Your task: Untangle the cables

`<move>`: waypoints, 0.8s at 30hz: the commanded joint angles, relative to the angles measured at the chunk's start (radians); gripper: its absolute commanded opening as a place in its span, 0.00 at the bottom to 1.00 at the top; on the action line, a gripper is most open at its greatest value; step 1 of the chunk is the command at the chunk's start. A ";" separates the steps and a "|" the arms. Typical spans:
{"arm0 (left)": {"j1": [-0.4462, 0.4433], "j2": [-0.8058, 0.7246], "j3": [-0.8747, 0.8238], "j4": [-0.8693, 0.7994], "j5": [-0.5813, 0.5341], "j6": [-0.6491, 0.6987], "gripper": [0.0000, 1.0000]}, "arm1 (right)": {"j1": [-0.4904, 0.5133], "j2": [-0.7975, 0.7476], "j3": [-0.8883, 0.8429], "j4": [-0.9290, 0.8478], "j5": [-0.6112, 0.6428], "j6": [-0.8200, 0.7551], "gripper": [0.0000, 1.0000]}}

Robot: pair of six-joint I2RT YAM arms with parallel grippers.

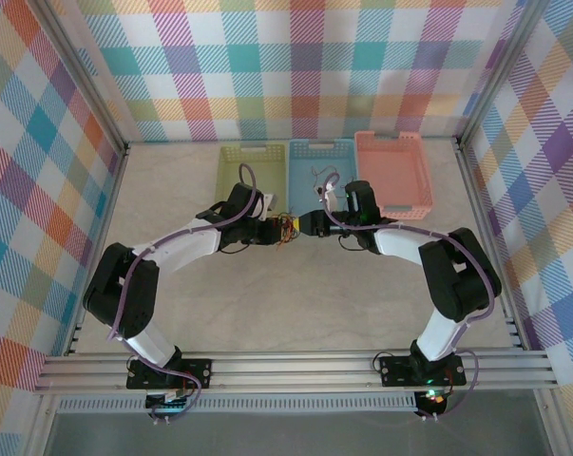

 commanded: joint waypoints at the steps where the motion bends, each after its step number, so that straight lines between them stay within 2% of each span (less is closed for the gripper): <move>1: 0.000 -0.050 0.006 0.043 -0.041 0.036 0.00 | -0.002 -0.001 -0.018 0.081 0.004 -0.012 0.33; 4: -0.002 -0.056 0.009 0.018 -0.076 0.041 0.00 | -0.002 0.001 -0.017 0.092 0.002 -0.007 0.29; 13: -0.017 -0.081 -0.005 -0.020 -0.088 0.044 0.00 | -0.002 -0.009 -0.036 0.108 0.009 -0.005 0.17; 24: -0.063 -0.125 -0.033 -0.091 -0.133 0.036 0.00 | -0.002 -0.067 -0.094 0.138 0.077 -0.025 0.01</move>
